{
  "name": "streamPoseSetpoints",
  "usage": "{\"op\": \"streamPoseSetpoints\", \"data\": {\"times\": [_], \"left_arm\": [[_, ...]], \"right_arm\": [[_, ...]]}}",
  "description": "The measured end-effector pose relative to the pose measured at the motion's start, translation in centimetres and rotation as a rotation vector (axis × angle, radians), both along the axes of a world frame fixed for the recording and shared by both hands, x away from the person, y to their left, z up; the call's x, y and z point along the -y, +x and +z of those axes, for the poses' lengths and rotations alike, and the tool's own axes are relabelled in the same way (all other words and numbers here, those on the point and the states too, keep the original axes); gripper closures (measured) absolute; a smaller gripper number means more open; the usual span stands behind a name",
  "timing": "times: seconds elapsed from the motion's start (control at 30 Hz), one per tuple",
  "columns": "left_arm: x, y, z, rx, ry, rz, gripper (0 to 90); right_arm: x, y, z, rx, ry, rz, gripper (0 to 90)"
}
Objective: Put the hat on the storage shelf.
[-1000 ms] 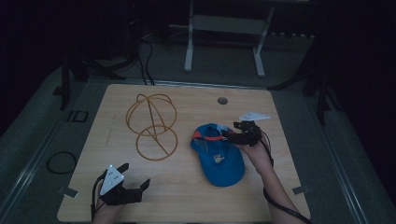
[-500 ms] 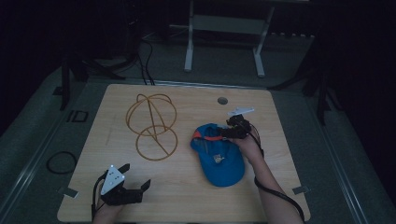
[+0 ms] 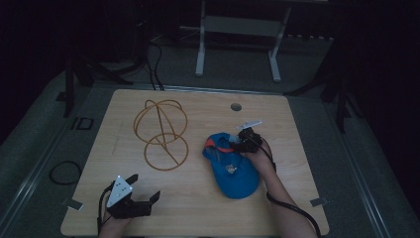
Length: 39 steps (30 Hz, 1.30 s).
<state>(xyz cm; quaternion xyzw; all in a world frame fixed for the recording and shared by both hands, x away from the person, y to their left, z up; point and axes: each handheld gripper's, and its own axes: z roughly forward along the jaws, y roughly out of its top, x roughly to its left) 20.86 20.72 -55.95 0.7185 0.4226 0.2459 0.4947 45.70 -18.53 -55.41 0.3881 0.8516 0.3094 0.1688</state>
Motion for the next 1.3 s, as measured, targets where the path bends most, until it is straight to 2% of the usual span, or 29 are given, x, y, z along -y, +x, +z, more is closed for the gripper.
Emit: {"op": "streamPoseSetpoints", "data": {"times": [0.1, 0.13, 0.2, 0.3, 0.4, 0.5, 0.63, 0.77, 0.9, 0.97, 1.17, 1.23, 1.27, 1.3], "left_arm": [[0.0, 0.0, 0.0, -0.004, -0.003, 0.001, 2.4], [0.0, 0.1, 0.0, -0.006, -0.004, -0.001, 2.4], [0.1, 0.1, -0.1, -0.011, 0.002, 0.002, 2.4], [0.1, 0.1, -0.1, -0.014, 0.002, 0.001, 2.4], [0.1, 0.1, -0.1, -0.021, -0.004, 0.0, 2.4], [0.0, 0.1, 0.0, -0.019, -0.008, 0.005, 2.4], [0.0, 0.2, 0.0, -0.024, -0.015, 0.003, 2.4], [0.1, 0.1, 0.1, -0.023, -0.012, 0.01, 2.4], [0.2, 0.0, 0.5, -0.031, -0.034, 0.018, 2.4], [0.4, -0.1, 0.8, -0.042, -0.038, 0.013, 2.4], [1.1, -0.1, 2.5, -0.037, -0.044, 0.001, 2.4], [1.5, 0.0, 3.6, -0.012, -0.025, -0.023, 2.4], [1.6, 0.1, 4.1, 0.0, -0.006, -0.02, 2.4], [1.6, 0.2, 4.6, 0.013, -0.006, -0.022, 2.4]], "right_arm": [[-0.1, 0.0, 0.1, -0.006, 0.005, 0.013, 54.4], [-0.1, -0.1, 0.1, -0.008, 0.007, 0.023, 64.5], [-0.2, -0.3, 0.2, -0.004, 0.0, 0.042, 75.9], [-0.4, -0.4, 0.2, -0.007, -0.006, 0.052, 83.1], [-0.4, -0.4, 0.4, -0.037, 0.01, 0.025, 85.0], [-0.1, -0.8, 0.9, -0.032, 0.046, 0.02, 85.4], [0.2, -2.0, 2.7, 0.024, 0.076, 0.029, 85.4], [0.7, -3.3, 5.1, 0.084, 0.107, 0.031, 85.5], [1.1, -4.6, 7.5, 0.158, 0.11, 0.039, 85.6], [1.5, -5.2, 8.6, 0.177, 0.141, 0.042, 85.6], [2.2, -7.1, 11.5, 0.241, 0.178, 0.066, 85.6], [2.4, -7.8, 12.6, 0.258, 0.194, 0.071, 85.6], [2.5, -8.2, 13.2, 0.276, 0.199, 0.075, 85.6], [2.6, -8.5, 13.7, 0.286, 0.214, 0.075, 85.6]]}}
